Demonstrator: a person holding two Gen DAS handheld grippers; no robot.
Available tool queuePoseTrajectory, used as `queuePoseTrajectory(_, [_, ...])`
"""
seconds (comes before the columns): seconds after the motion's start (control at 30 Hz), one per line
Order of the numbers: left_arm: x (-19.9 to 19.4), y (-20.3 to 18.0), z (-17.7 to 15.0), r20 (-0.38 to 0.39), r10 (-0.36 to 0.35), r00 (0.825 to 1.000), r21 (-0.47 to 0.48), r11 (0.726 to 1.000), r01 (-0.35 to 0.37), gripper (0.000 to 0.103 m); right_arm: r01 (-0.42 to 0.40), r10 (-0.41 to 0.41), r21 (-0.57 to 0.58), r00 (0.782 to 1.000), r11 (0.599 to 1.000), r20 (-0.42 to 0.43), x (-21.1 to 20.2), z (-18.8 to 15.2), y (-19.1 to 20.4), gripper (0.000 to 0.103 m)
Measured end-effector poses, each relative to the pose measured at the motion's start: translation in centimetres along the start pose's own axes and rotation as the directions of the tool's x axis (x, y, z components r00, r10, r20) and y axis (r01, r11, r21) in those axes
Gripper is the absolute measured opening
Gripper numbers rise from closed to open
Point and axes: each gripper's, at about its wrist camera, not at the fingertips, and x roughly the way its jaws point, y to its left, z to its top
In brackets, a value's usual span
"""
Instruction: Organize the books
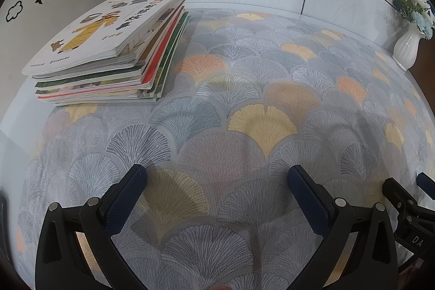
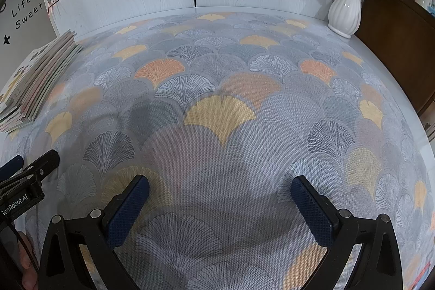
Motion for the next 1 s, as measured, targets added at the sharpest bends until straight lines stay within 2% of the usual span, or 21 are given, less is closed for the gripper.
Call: queuePoseTrajectory(1.0, [-0.02, -0.02, -0.09, 0.001, 0.001, 1.0, -0.001, 1.0, -0.001, 0.103, -0.003, 0.003, -0.003, 1.0, 1.0, 0.0, 0.18, 0.12, -0.12, 0.103])
